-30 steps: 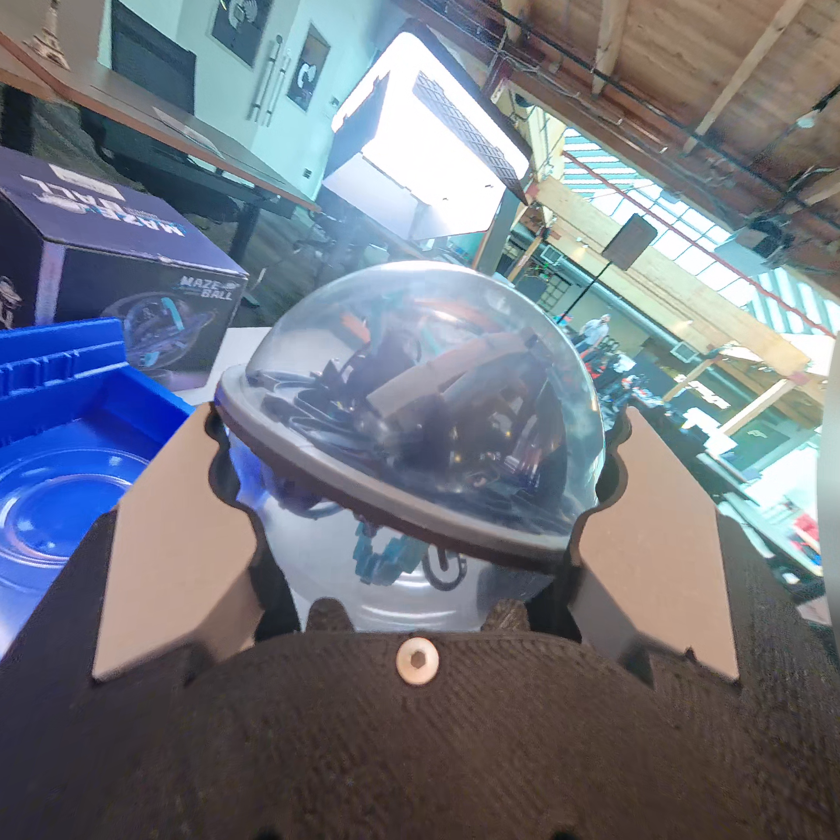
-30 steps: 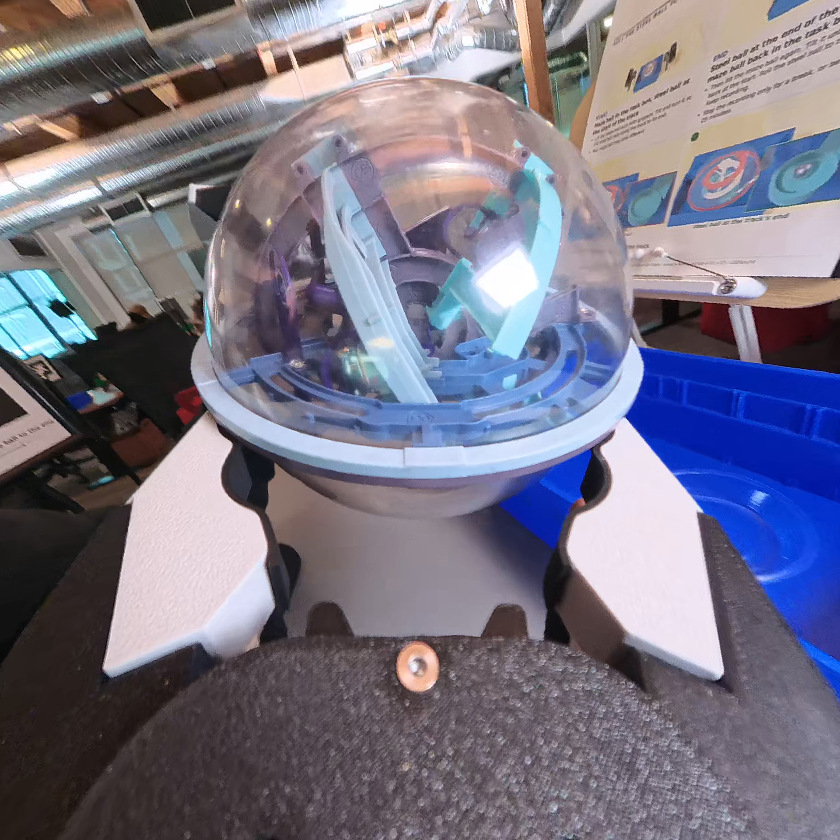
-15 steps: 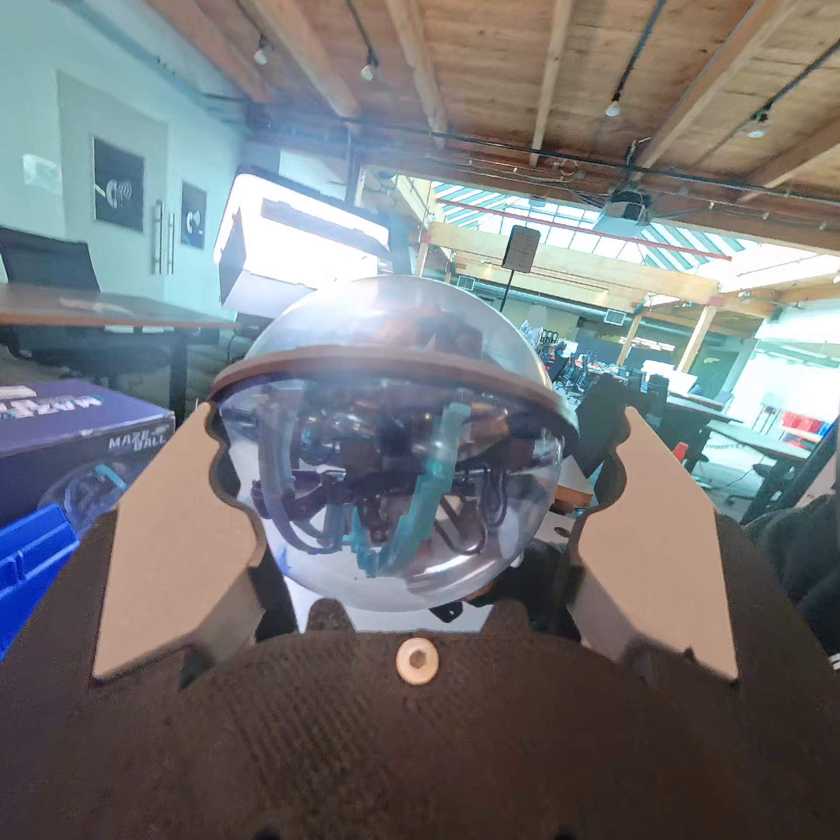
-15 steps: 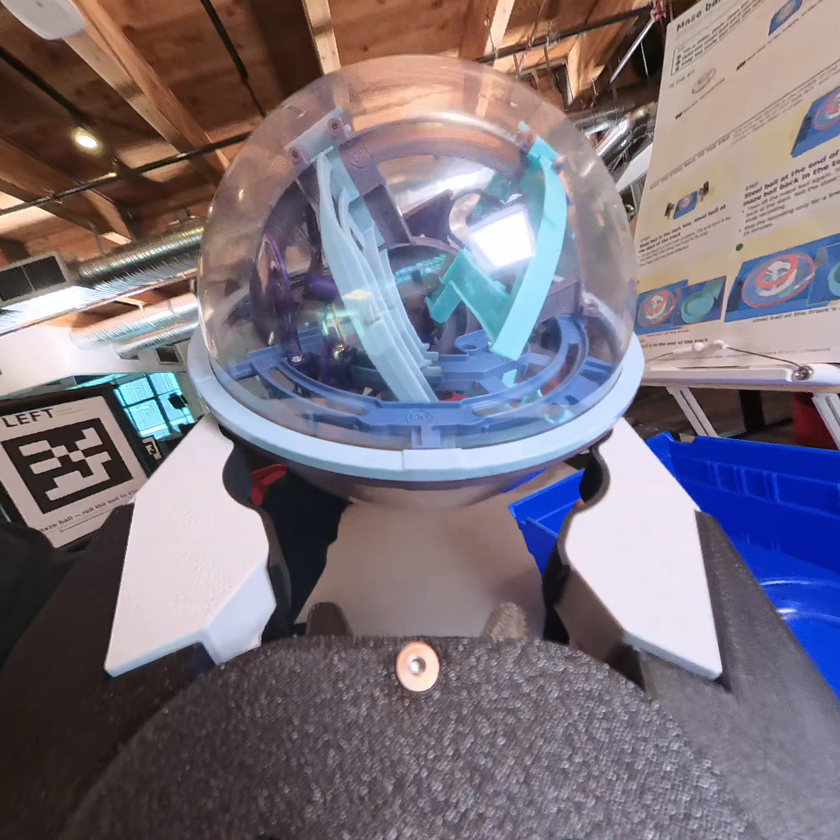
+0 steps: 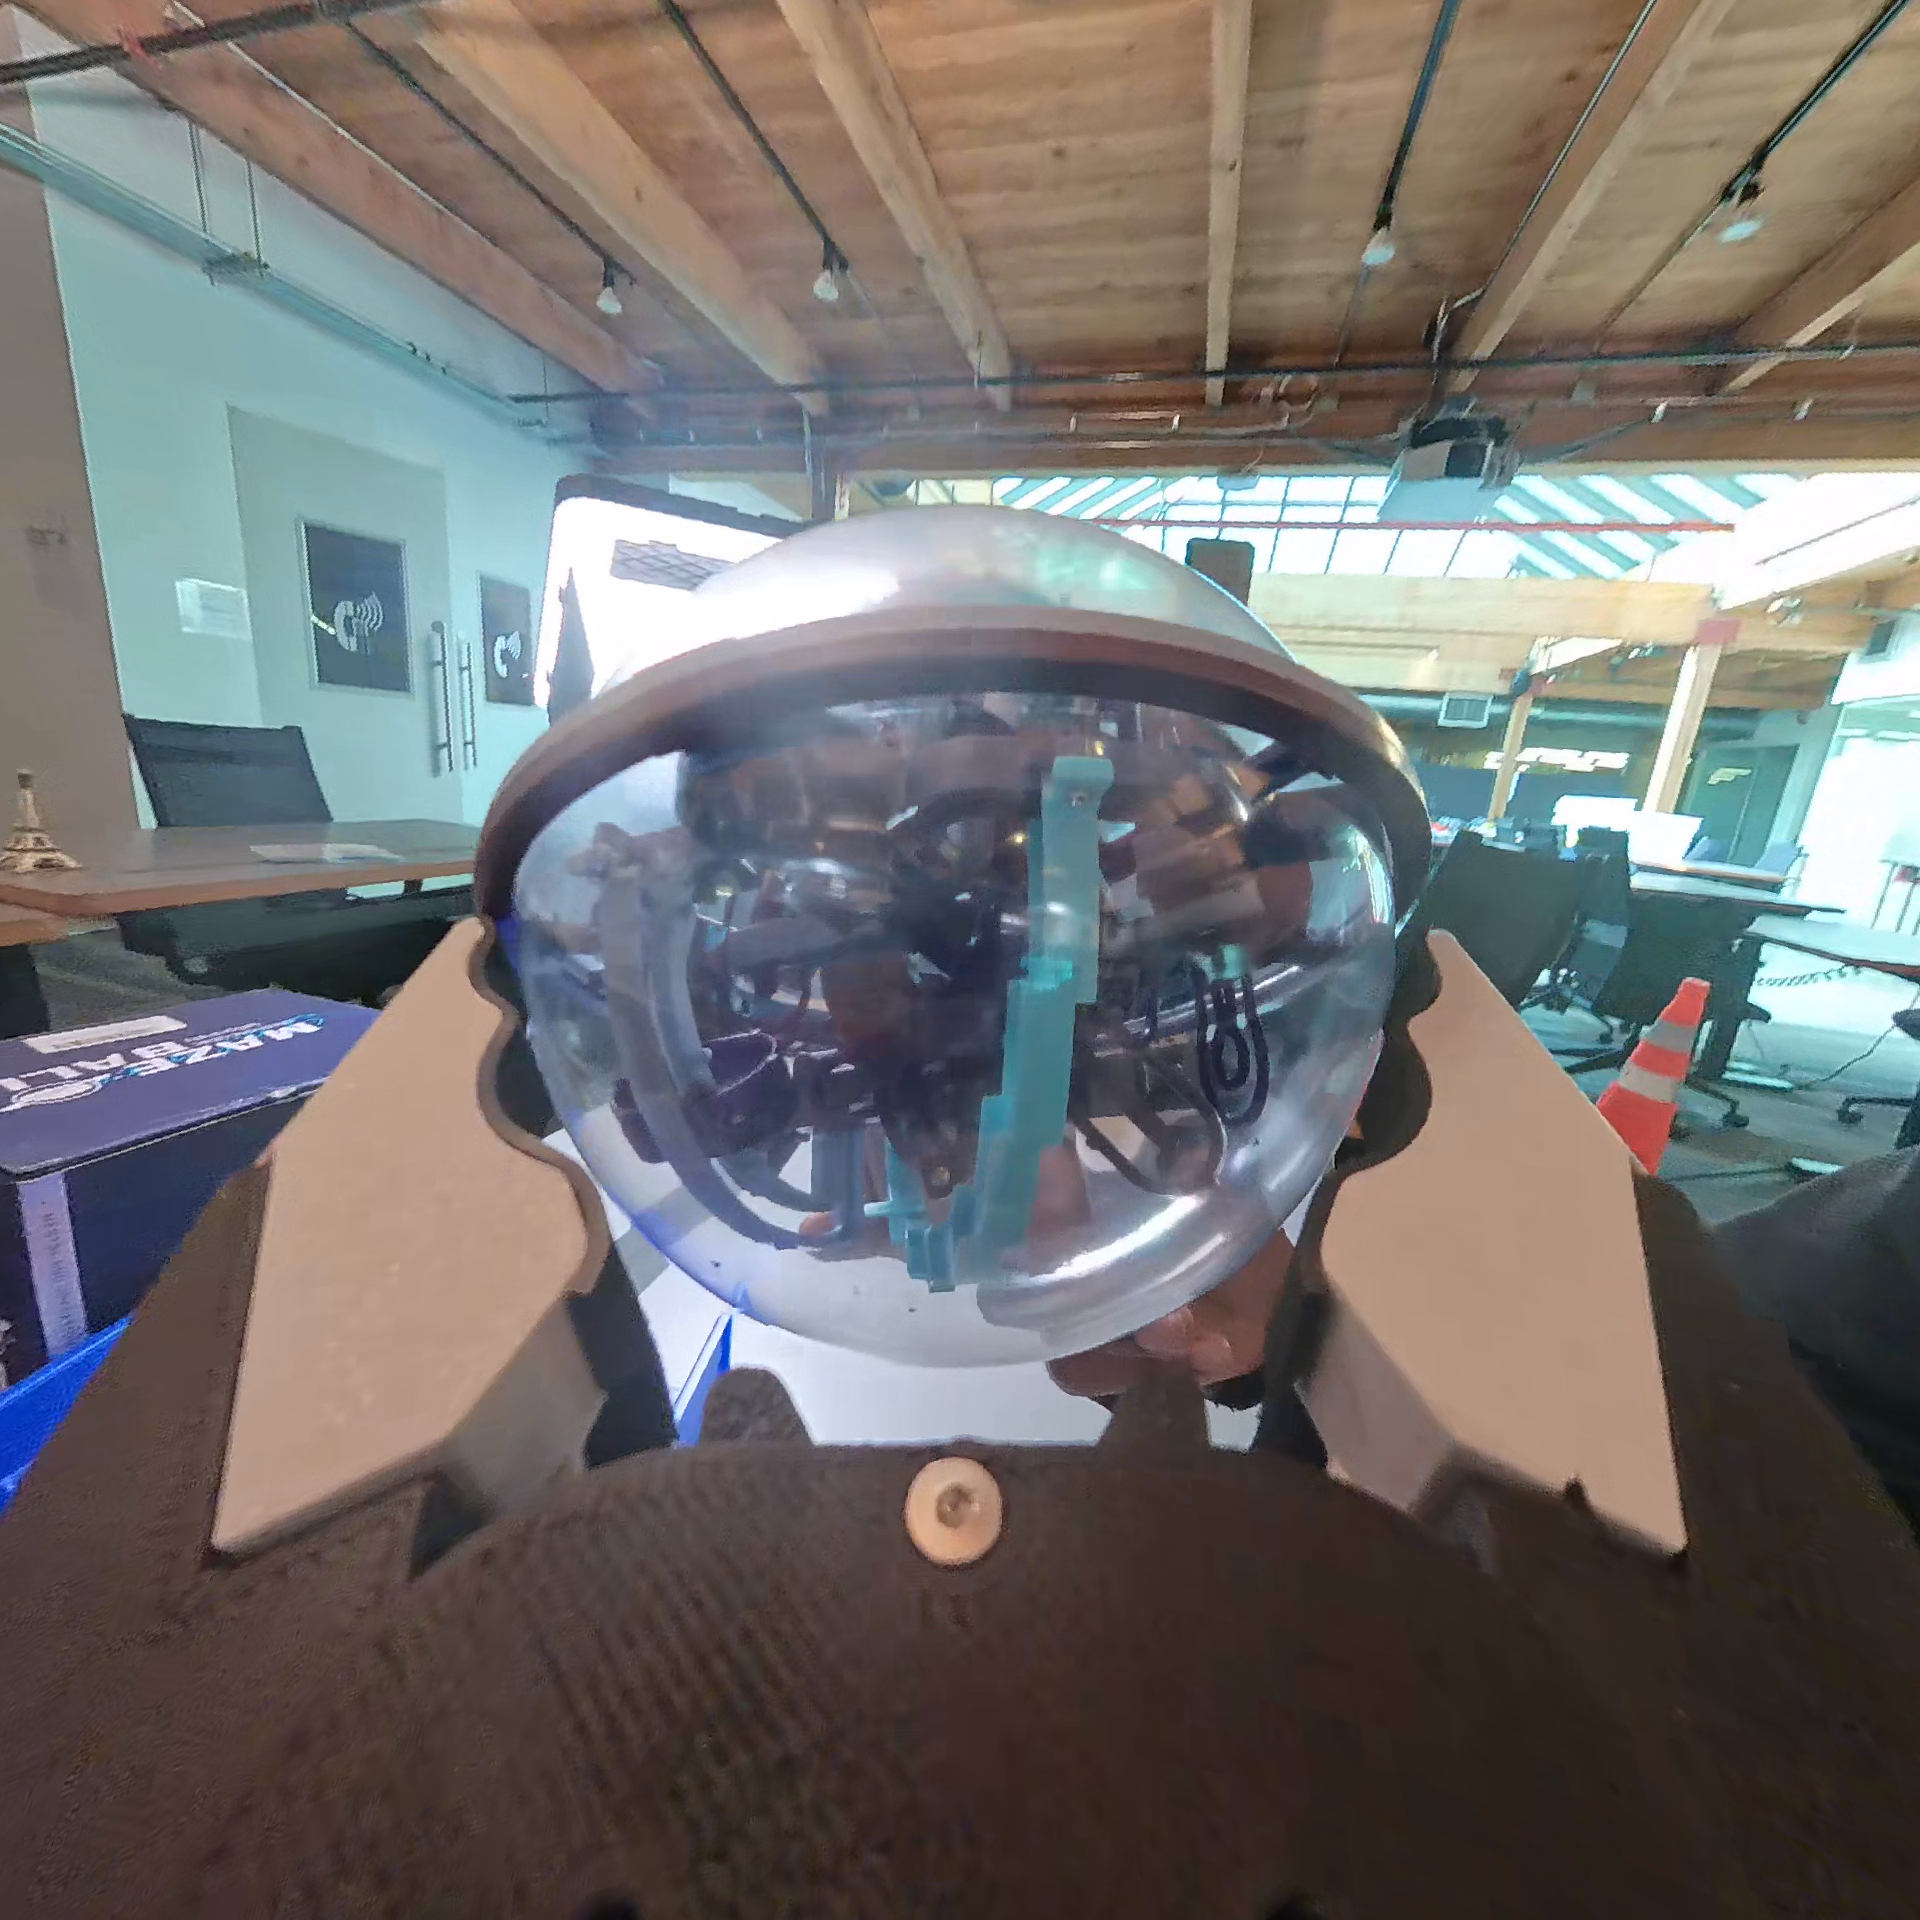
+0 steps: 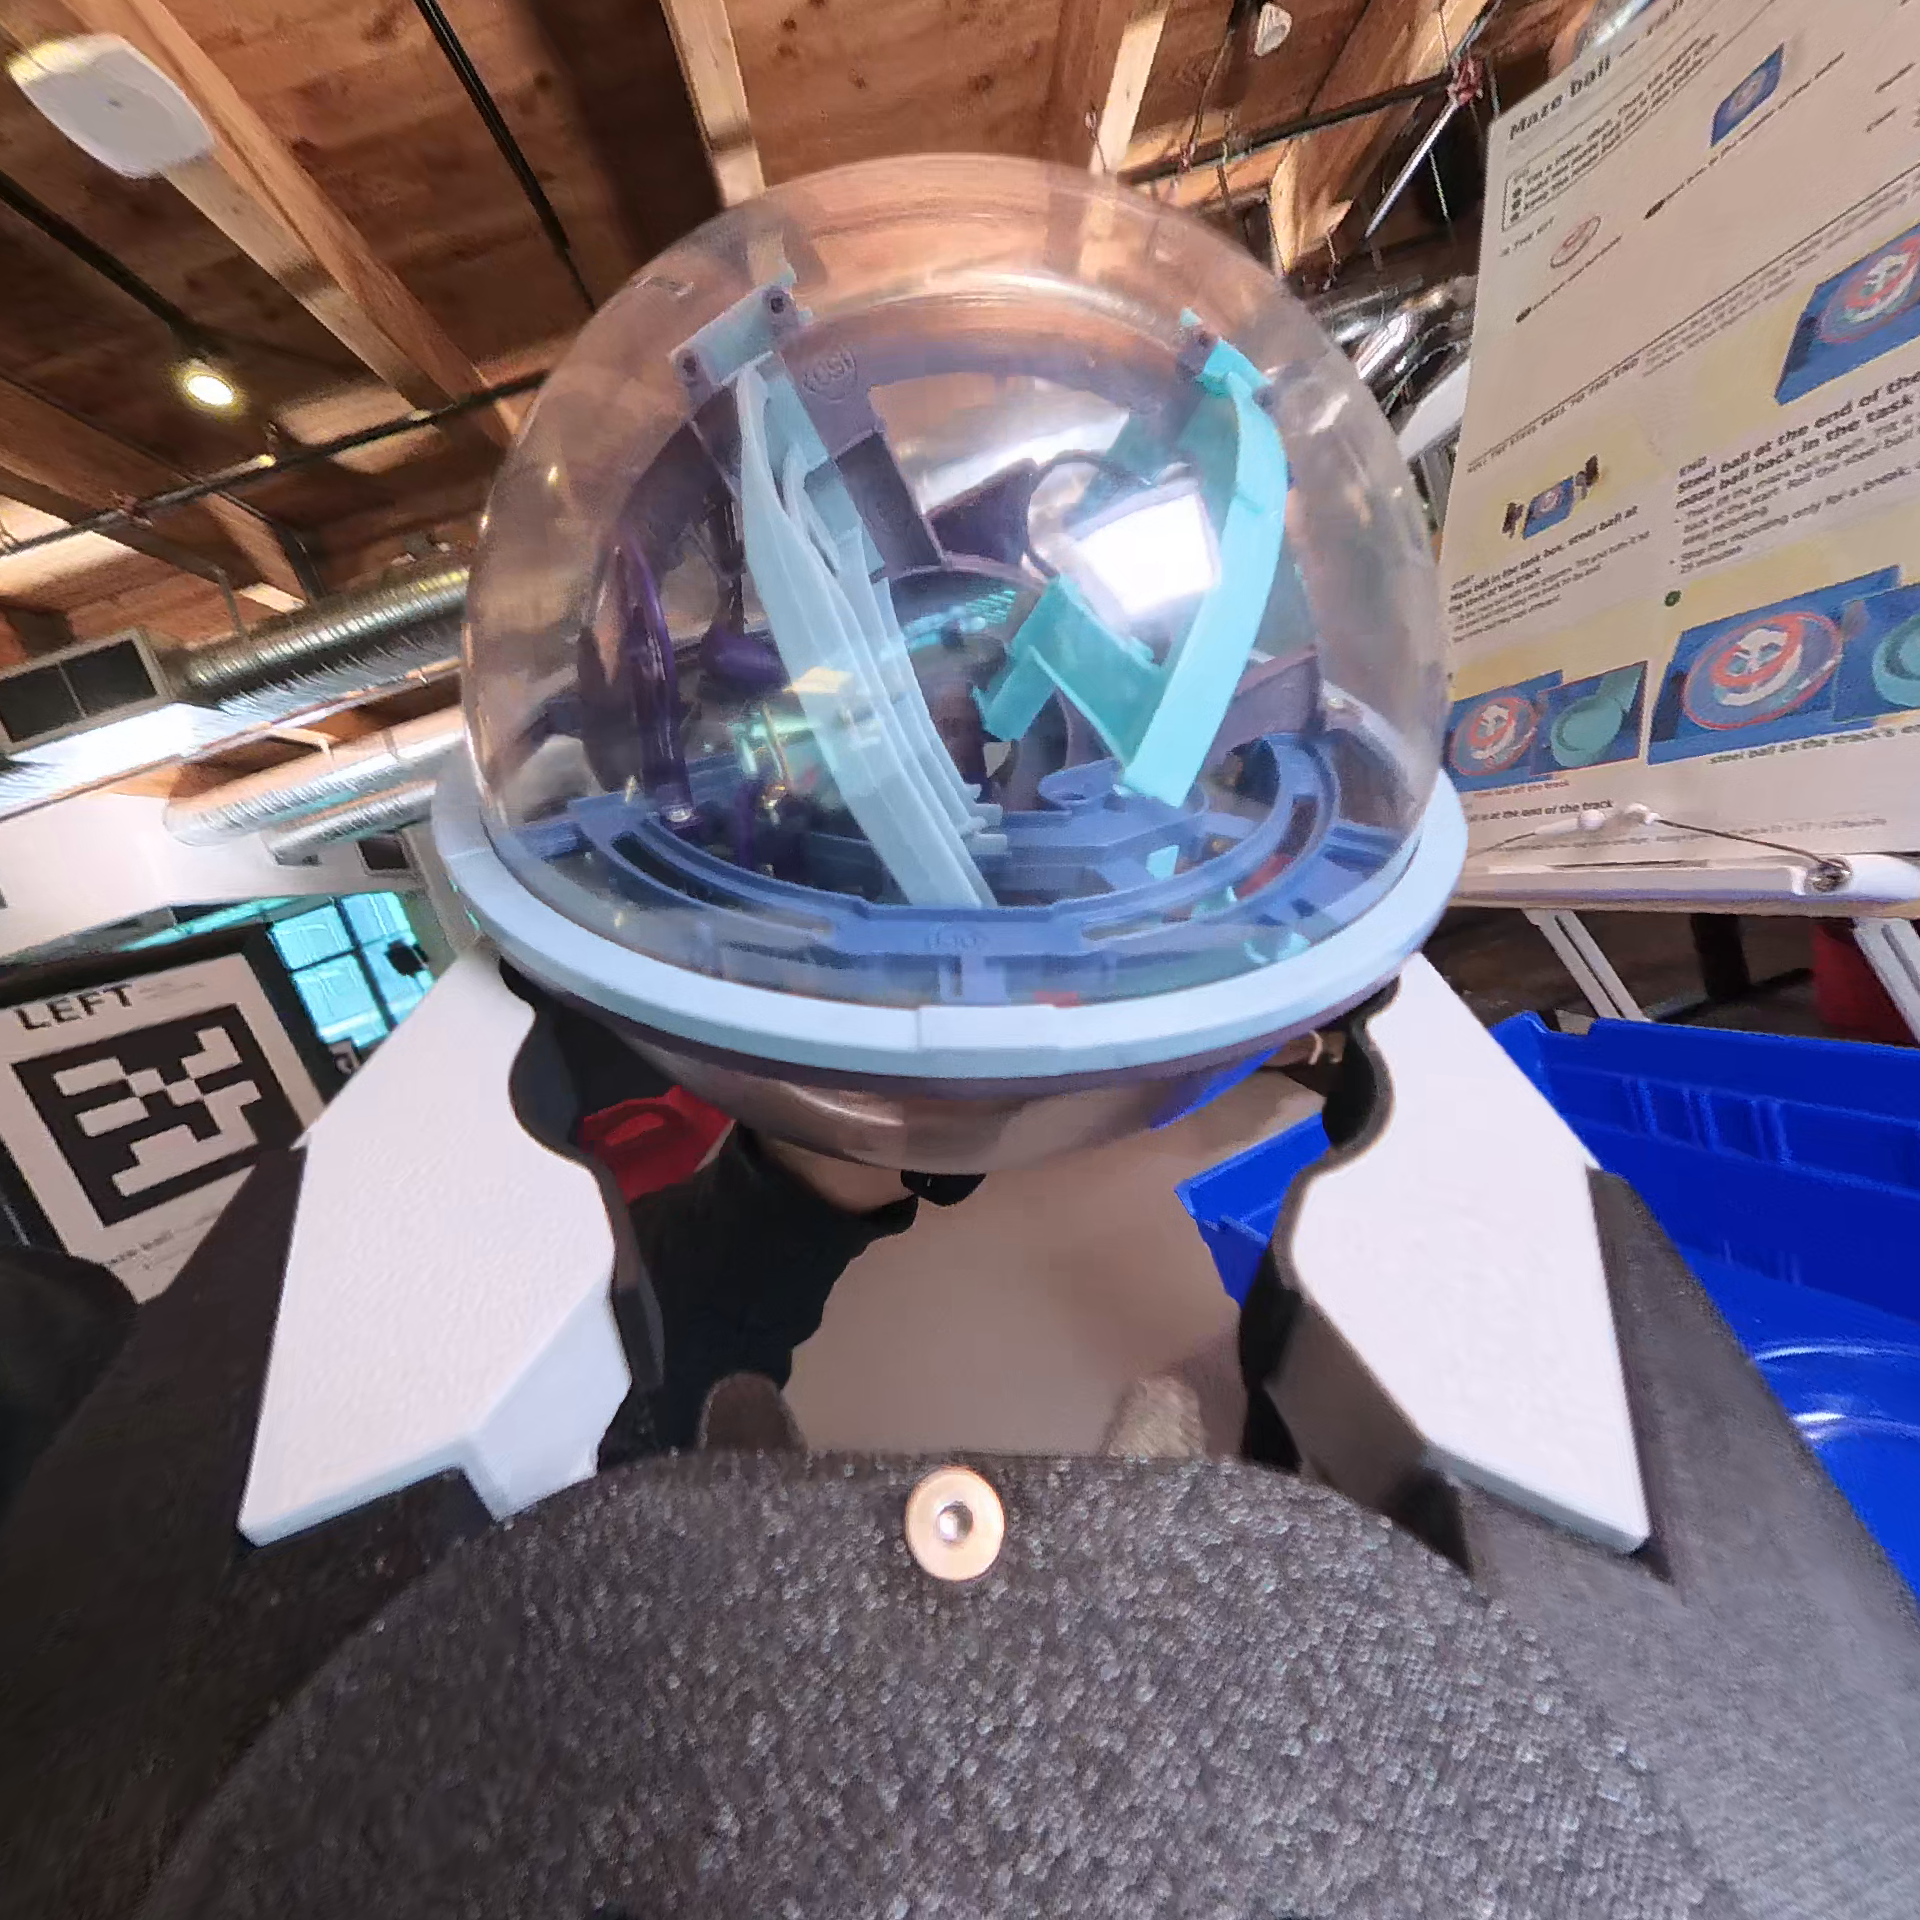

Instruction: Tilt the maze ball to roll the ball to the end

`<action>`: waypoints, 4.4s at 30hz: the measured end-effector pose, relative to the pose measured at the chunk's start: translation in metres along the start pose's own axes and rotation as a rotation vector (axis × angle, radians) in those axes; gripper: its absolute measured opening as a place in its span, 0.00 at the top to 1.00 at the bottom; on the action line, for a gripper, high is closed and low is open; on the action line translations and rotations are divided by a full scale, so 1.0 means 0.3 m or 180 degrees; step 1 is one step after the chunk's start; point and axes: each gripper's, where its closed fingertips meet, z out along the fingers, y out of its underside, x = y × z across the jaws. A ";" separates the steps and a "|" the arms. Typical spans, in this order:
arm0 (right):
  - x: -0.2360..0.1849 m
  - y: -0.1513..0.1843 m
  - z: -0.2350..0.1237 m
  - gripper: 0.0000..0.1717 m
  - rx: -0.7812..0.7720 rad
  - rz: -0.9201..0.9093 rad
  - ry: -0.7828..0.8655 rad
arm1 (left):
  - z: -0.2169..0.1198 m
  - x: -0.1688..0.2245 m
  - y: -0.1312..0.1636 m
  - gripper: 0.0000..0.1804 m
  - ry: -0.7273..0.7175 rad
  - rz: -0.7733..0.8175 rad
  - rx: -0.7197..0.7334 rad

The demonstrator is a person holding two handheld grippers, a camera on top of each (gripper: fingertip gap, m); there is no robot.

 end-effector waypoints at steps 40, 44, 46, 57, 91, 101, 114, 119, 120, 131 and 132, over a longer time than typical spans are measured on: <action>-0.036 0.045 0.011 0.08 -0.0465 -0.1514 0.0326 | -0.025 0.058 0.005 0.12 -0.0058 0.0608 -0.0680; -0.056 0.073 0.005 0.12 -0.0721 -0.1375 0.0113 | -0.046 0.070 -0.020 0.13 -0.0010 0.0610 -0.0709; -0.050 0.092 0.003 0.14 -0.0850 -0.1282 0.0094 | -0.049 0.063 -0.021 0.13 -0.0071 0.0518 -0.0772; 0.017 0.162 0.001 0.14 -0.1187 0.0023 0.0165 | -0.063 -0.074 0.052 0.13 -0.0688 -0.0559 -0.1032; 0.136 0.176 -0.125 0.14 -0.1705 0.0495 0.0417 | -0.020 -0.156 0.222 0.13 -0.0783 -0.1340 -0.1049; 0.153 0.292 -0.139 0.14 -0.1967 0.1277 0.0381 | -0.057 -0.214 0.304 0.13 -0.1020 -0.1697 -0.1261; 0.128 0.318 -0.139 0.17 -0.2001 0.1643 0.0356 | -0.071 -0.208 0.319 0.13 -0.0853 -0.1763 -0.1345; 0.119 0.303 -0.135 0.20 -0.1836 0.1882 0.0274 | -0.078 -0.192 0.313 0.12 -0.0734 -0.1707 -0.1396; 0.119 0.304 -0.136 0.18 -0.1832 0.1896 0.0281 | -0.078 -0.192 0.317 0.12 -0.0726 -0.1715 -0.1408; 0.126 0.304 -0.215 0.11 -0.1776 0.1243 0.0818 | -0.049 -0.127 0.407 0.15 -0.0453 -0.2091 -0.1715; 0.120 0.308 -0.229 0.11 -0.1761 0.1258 0.0869 | -0.043 -0.115 0.420 0.15 -0.0413 -0.2136 -0.1739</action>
